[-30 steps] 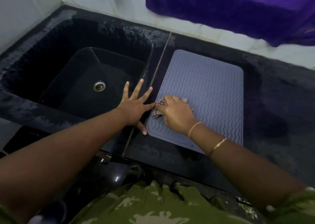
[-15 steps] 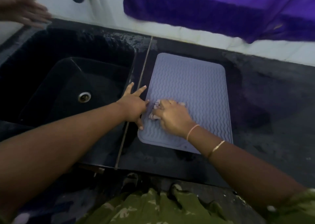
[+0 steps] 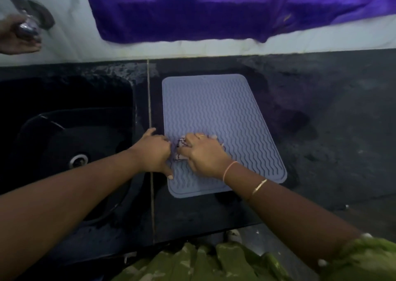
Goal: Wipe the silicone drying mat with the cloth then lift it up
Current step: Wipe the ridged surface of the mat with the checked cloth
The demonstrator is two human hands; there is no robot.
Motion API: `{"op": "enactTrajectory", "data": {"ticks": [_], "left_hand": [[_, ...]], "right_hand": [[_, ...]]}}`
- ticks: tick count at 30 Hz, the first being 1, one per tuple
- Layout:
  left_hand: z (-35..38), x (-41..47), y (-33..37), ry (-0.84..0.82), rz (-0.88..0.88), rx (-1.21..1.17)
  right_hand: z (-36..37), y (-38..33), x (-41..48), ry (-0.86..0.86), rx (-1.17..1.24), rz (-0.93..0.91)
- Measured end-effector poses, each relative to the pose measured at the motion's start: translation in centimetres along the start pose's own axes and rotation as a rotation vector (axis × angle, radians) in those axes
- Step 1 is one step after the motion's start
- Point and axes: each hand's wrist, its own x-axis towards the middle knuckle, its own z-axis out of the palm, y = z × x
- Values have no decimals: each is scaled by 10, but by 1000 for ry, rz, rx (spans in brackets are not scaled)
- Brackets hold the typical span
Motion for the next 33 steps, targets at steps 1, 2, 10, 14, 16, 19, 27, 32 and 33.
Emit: {"op": "enactTrajectory", "data": {"ticks": [1,2,10,14,16,19,27,32,33], "left_hand": [[-1,0,-1,9,16,7],[-2,1,-2,21,29,12],[-8,8,-2,22,92,99],[-7,9,-3,30,113,115],[-7,9,-3,38,113,125],[-7,8,-3,63,121,132],[-4,6,-7,118,149,90],[6,8,-9,127,125,75],[8,7,-10,128,120,69]], "right_hand": [[1,-3,-3,11,-2,-5],[3,-5,-8,12,3,-24],[9,-13,-49,-27,32,-251],[7,3,-23,-21,-39,-173],[-2,5,-10,-17,-64,-58],[-3,1,-4,29,-78,45],[8,-27,-55,37,19,-106],[12,-8,-27,68,-39,-3],[12,-4,-18,80,-32,25]]}}
